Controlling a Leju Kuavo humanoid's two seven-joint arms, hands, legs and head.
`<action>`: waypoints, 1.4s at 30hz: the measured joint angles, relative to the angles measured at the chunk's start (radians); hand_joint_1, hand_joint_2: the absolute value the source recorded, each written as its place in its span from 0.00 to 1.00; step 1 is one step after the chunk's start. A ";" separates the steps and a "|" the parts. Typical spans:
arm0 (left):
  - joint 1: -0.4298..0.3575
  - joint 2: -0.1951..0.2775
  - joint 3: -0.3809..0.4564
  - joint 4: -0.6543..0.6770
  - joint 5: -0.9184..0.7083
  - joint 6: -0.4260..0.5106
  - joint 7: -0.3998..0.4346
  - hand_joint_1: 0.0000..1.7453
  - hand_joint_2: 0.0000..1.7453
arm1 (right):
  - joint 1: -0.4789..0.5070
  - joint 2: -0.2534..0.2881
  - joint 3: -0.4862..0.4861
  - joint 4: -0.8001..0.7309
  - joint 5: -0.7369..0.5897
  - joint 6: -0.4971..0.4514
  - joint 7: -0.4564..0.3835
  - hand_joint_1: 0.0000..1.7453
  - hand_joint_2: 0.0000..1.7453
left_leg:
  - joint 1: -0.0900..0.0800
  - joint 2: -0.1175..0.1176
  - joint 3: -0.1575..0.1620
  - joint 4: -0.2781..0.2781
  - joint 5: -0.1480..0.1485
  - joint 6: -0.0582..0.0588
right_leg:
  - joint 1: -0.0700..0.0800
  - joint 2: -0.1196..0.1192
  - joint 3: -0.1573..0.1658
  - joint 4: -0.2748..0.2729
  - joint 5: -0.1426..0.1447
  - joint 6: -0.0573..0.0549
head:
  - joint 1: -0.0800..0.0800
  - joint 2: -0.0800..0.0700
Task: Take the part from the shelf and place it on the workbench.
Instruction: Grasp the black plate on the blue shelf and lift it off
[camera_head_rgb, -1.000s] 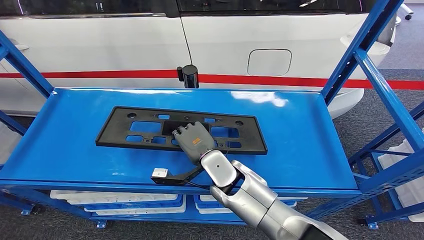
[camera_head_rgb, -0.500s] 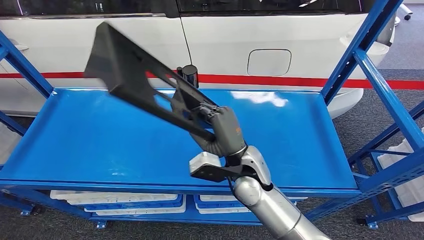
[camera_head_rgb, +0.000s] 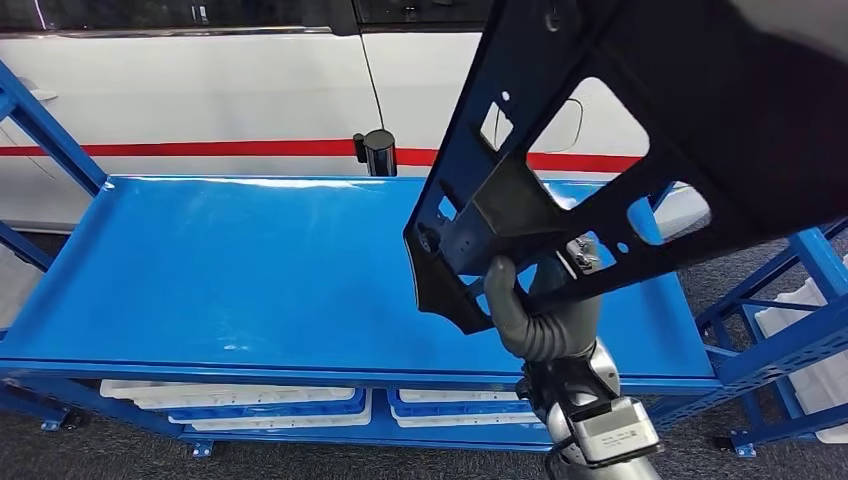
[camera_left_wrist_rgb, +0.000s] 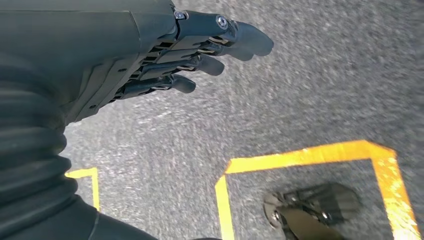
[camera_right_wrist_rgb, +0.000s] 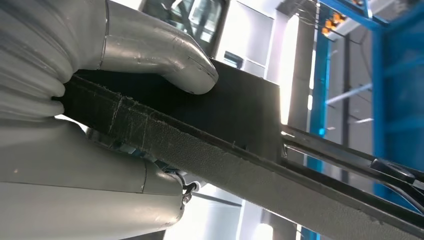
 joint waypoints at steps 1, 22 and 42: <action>0.000 0.000 0.001 0.000 0.002 -0.013 -0.010 0.00 1.00 | 0.002 -0.003 -0.004 -0.011 -0.001 0.000 -0.001 1.00 1.00 | 0.000 0.000 0.000 0.000 0.000 0.000 | 0.000 0.000 0.000 0.000 0.000 0.000 | 0.000 0.000; -0.003 0.000 0.033 0.000 0.010 0.024 -0.028 0.00 1.00 | 0.071 -0.046 -0.009 -0.055 -0.021 0.069 0.005 1.00 1.00 | 0.000 0.000 0.000 0.000 0.000 0.000 | 0.000 0.000 0.000 0.000 0.000 0.000 | 0.000 0.000; -0.001 0.001 0.063 0.000 0.029 -0.064 -0.118 0.00 1.00 | 0.138 -0.080 -0.068 -0.038 -0.077 0.042 0.058 1.00 1.00 | 0.000 0.000 -0.001 0.000 0.000 0.000 | 0.000 0.000 0.000 0.000 0.000 0.000 | 0.000 0.000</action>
